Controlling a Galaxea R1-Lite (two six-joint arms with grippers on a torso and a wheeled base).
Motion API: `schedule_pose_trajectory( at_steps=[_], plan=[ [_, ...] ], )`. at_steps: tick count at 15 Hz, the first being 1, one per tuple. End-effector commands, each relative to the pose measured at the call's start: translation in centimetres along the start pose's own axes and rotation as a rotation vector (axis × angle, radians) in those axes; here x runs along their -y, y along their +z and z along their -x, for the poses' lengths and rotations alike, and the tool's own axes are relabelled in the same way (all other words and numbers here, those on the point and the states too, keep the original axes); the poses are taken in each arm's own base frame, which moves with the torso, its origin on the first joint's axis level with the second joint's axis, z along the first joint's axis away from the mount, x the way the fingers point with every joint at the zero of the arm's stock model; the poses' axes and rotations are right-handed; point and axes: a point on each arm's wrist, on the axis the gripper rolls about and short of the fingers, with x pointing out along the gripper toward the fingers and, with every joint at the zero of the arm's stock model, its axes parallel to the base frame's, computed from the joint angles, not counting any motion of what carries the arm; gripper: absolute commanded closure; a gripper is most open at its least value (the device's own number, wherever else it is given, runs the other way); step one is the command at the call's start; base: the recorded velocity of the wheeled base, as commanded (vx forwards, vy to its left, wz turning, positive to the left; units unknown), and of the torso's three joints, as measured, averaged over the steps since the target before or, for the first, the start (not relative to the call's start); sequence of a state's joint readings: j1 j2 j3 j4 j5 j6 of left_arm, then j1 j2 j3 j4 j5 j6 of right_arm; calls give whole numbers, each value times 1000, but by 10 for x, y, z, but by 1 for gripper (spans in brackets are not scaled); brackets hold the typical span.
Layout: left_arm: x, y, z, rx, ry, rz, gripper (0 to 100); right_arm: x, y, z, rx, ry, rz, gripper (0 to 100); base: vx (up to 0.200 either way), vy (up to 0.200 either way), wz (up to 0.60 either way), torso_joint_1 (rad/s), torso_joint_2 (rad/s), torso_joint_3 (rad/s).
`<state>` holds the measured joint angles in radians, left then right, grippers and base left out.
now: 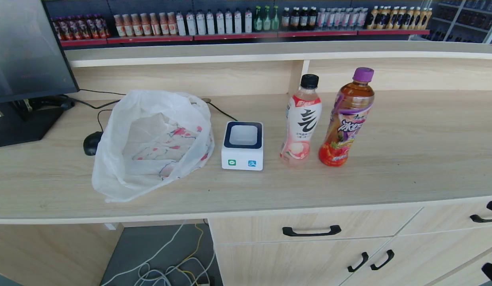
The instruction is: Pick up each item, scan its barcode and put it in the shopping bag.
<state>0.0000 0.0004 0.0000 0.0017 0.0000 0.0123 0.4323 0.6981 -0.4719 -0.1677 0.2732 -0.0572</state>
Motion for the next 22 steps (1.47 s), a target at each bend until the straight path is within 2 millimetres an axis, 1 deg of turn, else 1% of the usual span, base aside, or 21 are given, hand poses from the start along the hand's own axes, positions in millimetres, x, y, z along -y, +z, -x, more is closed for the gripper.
schedule_pose_trajectory(
  at_steps=[1, 3, 4, 5, 7, 9, 10, 11, 12, 13, 14, 15, 16, 17, 18, 20, 22],
  plan=[
    [0, 0, 0, 1, 0, 0, 0, 8, 8, -55, -55, 68, 90, 0, 0, 0, 0, 0, 0, 0],
    [0, 0, 0, 1, 0, 0, 0, 8, 20, -74, -45, 28, 163, 0, 0, 0, 0, 0, 0, 0],
    [0, 0, 0, 1, 0, 0, 0, 2, 27, -78, -31, 21, 170, 0, 0, 0, 0, 0, 0, 0],
    [0, 0, 0, -1, 0, 0, 0, -3, 32, -82, -32, -30, 178, 0, 0, 0, 0, 0, 0, 0],
    [0, 0, 0, 1, 0, 0, 0, -23, 38, -99, -55, -96, 192, 0, 0, 0, 0, 0, 0, 0],
    [0, 0, 0, 1, 0, 0, 0, -42, 31, -110, -92, -142, 189, 0, 0, 0, 0, 0, 0, 0],
    [0, 0, 0, 1, 0, 0, 0, -48, 28, -116, -101, -156, 211, 0, 0, 0, 0, 0, 0, 0],
    [0, 0, 0, 1, 0, 0, 0, -55, 27, -123, -95, -159, 230, 0, 0, 0, 0, 0, 0, 0],
    [0, 0, 0, 1, 0, 0, 0, -62, 28, -133, -66, -202, 219, 0, 0, 0, 0, 0, 0, 0],
    [0, 0, 0, 1, 0, 0, 0, -63, 28, -136, -56, -220, 214, 0, 0, 0, 0, 0, 0, 0],
    [0, 0, 0, 1, 0, 0, 0, -68, 27, -156, 5, -316, 173, 0, 0, 0, 0, 0, 0, 0],
    [0, 0, 0, -1, 0, 0, 0, -72, 24, -169, 39, -372, 148, 0, 0, 0, 0, 0, 0, 0],
    [0, 0, 0, 1, 0, 0, 0, -74, 21, -178, 58, -405, 134, 0, 0, 0, 0, 0, 0, 0],
    [0, 0, 0, 1, 0, 0, 0, -79, 17, -191, 86, -425, 120, 0, 0, 0, 0, 0, 0, 0],
    [0, 0, 0, -1, 0, 0, 0, -80, 16, -199, 111, -439, 121, 0, 0, 0, 0, 0, 0, 0],
    [0, 0, 0, -1, 0, 0, 0, -78, 12, -209, 137, -457, 113, 0, 0, 0, 0, 0, 0, 0],
    [0, 0, 0, 1, 0, 0, 0, -68, 13, -212, 154, -492, 98, 0, 0, 0, 0, 0, 0, 0]
  ],
)
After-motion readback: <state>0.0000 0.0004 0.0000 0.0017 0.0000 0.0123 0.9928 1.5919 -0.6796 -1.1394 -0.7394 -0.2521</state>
